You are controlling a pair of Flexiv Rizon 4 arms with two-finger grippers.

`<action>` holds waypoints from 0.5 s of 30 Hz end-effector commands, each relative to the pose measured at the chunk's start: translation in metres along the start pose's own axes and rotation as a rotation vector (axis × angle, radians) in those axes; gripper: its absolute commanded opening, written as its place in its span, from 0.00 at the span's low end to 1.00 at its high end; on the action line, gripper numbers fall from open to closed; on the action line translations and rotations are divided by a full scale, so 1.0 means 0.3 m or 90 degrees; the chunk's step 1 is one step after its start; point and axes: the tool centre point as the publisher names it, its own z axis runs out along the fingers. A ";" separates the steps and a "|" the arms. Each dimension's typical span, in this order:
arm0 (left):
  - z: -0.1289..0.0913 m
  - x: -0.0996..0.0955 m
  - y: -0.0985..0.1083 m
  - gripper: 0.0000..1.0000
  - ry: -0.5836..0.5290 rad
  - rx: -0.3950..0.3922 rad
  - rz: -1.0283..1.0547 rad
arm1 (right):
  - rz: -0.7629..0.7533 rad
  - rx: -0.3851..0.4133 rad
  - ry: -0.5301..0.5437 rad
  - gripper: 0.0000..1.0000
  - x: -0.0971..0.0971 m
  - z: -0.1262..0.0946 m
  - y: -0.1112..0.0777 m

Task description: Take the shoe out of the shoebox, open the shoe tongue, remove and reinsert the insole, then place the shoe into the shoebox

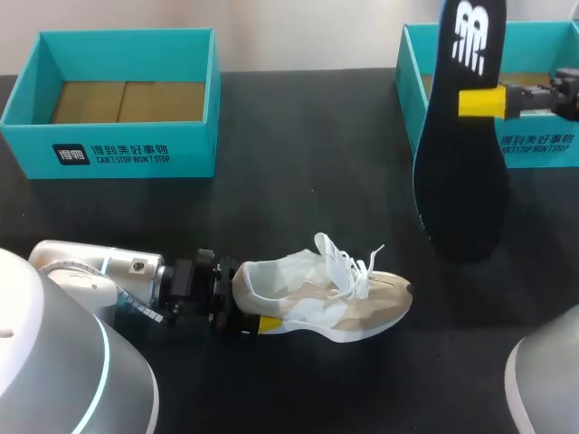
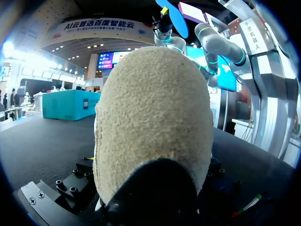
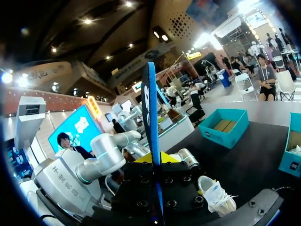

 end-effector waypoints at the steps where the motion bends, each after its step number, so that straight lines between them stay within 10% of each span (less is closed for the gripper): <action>1: 0.000 -0.002 0.007 0.00 -0.002 0.000 0.000 | 0.008 -0.023 -0.018 0.00 0.033 0.000 -0.058; 15: 0.000 -0.002 0.007 0.00 -0.002 0.000 0.000 | 0.007 -0.023 -0.007 0.00 0.034 0.006 -0.072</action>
